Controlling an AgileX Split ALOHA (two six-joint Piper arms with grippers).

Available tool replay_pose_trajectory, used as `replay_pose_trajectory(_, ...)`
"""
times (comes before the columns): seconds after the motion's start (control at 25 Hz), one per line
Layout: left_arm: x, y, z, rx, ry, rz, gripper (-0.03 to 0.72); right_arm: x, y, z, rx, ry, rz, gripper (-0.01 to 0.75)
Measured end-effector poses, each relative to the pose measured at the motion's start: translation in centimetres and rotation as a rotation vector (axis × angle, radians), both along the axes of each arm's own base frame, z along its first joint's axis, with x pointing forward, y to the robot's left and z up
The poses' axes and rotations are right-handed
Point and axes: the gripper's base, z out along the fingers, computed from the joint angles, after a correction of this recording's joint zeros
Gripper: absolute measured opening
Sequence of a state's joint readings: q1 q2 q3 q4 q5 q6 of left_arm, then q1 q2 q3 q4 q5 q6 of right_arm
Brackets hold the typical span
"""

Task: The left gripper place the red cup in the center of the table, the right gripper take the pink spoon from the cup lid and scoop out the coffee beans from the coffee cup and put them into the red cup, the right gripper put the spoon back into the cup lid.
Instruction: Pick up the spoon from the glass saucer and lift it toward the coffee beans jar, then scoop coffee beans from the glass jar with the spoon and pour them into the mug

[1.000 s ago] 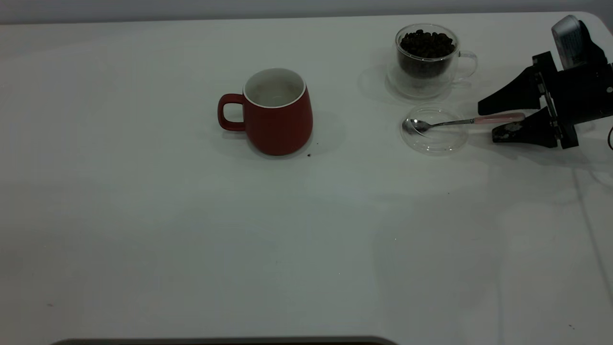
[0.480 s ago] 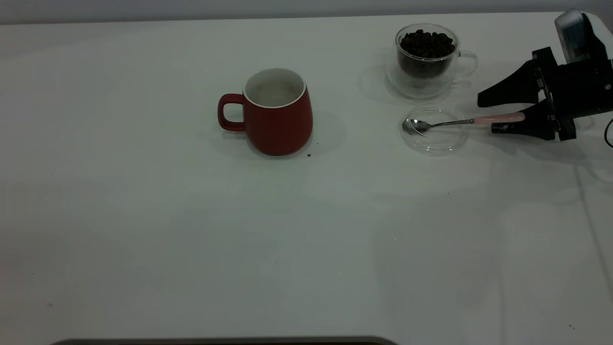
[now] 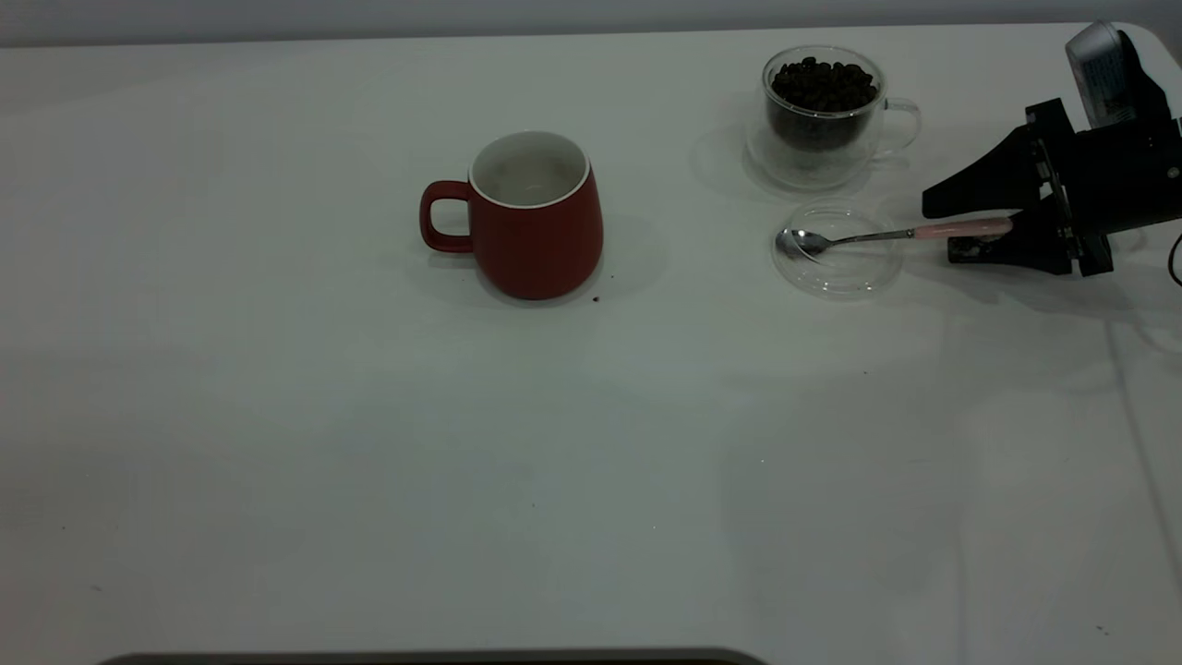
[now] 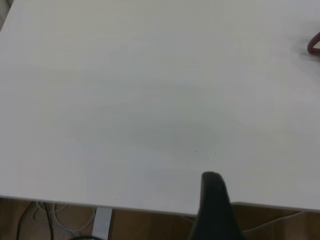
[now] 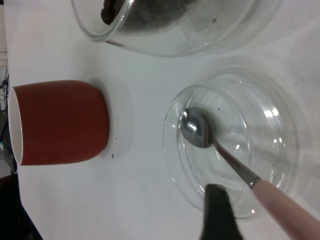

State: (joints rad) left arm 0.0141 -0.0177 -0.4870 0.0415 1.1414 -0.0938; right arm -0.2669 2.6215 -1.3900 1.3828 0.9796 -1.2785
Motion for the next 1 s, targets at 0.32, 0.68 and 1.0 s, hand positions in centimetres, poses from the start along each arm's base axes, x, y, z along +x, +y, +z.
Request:
replay_pose_trajectory(0.32, 0.0, 0.0, 0.0, 0.0, 0.0, 0.0, 0.586, -0.2, 0.2, 0.3, 0.038, -0.004, 0.031, 0.088)
replay_pose_trajectory(0.68, 0.0, 0.0, 0.0, 0.0, 0.0, 0.0, 0.586, 0.0, -1.8, 3.0, -0.05, -0.054, 0.082, 0.094)
replay_pose_trajectory(1.0, 0.0, 0.0, 0.0, 0.0, 0.0, 0.0, 0.586, 0.7, -1.7, 10.0, -0.066, -0.156, 0.173, 0.094)
